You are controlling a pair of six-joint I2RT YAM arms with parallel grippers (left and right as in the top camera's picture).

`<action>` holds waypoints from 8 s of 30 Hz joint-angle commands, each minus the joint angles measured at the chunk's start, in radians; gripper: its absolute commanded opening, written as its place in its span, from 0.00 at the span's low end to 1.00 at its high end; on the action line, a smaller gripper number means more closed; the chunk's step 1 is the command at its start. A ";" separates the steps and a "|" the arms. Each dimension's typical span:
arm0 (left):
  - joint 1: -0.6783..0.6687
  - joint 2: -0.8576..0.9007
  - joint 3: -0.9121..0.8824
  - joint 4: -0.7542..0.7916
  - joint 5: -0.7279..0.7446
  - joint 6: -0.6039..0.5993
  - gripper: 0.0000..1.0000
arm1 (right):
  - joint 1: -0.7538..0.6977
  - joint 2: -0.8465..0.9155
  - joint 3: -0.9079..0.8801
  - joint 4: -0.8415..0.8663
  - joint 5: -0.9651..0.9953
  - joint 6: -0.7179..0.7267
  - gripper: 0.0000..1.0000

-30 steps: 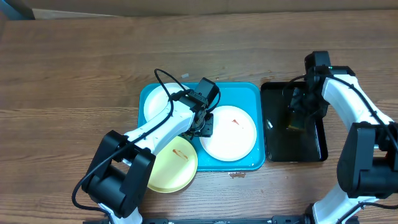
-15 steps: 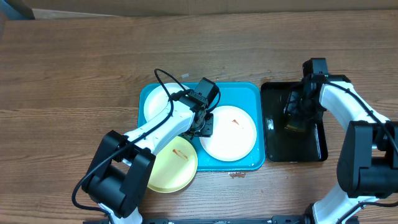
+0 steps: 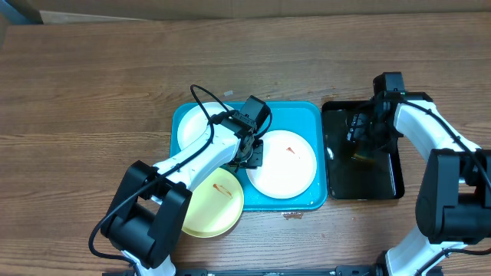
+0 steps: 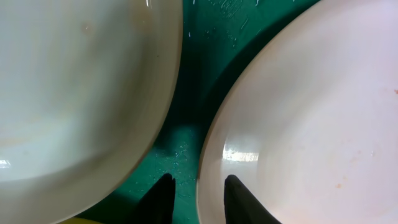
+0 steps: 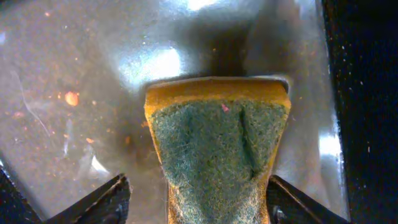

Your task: Clean dirty plates on tray and stack at the side

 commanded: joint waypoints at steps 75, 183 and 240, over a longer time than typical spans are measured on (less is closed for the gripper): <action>0.005 0.039 -0.018 0.043 0.001 -0.002 0.23 | 0.006 0.002 -0.005 0.027 -0.018 0.008 0.47; 0.005 0.039 -0.018 0.043 0.001 -0.005 0.27 | 0.136 0.001 -0.034 -0.066 0.014 0.121 0.46; 0.005 0.039 -0.018 0.047 0.001 -0.002 0.04 | 0.132 0.001 0.253 -0.430 0.095 0.037 0.04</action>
